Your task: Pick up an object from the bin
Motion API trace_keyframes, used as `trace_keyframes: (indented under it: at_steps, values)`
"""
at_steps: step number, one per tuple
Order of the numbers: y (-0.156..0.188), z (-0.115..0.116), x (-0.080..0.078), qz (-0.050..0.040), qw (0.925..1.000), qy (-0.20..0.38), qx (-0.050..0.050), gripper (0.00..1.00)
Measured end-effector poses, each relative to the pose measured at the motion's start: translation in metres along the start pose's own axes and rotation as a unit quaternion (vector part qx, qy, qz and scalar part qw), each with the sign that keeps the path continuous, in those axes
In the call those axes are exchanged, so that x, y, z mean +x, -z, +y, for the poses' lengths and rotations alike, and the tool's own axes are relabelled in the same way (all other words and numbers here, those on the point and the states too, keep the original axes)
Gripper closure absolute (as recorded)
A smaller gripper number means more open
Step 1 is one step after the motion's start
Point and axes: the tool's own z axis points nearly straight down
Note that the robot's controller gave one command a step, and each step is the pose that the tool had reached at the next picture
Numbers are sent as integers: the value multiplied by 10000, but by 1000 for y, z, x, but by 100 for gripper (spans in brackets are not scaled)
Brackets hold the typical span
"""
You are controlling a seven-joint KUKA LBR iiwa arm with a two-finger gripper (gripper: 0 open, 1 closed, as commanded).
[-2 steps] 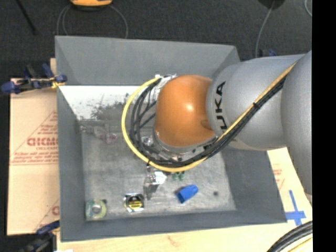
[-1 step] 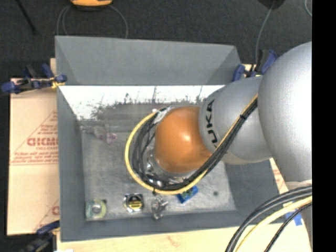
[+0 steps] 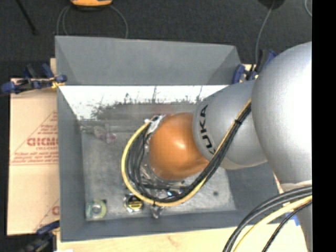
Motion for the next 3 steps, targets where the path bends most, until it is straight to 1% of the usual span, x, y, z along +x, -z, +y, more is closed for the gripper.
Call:
trace_keyframes:
  at_steps: [1,2,3]
  values:
    - [0,2,-1,-11,10000,-25,-22,100]
    - [82,-5,-3,31,9999,158,-24,100]
    - [78,-3,-2,61,9999,150,-58,0]
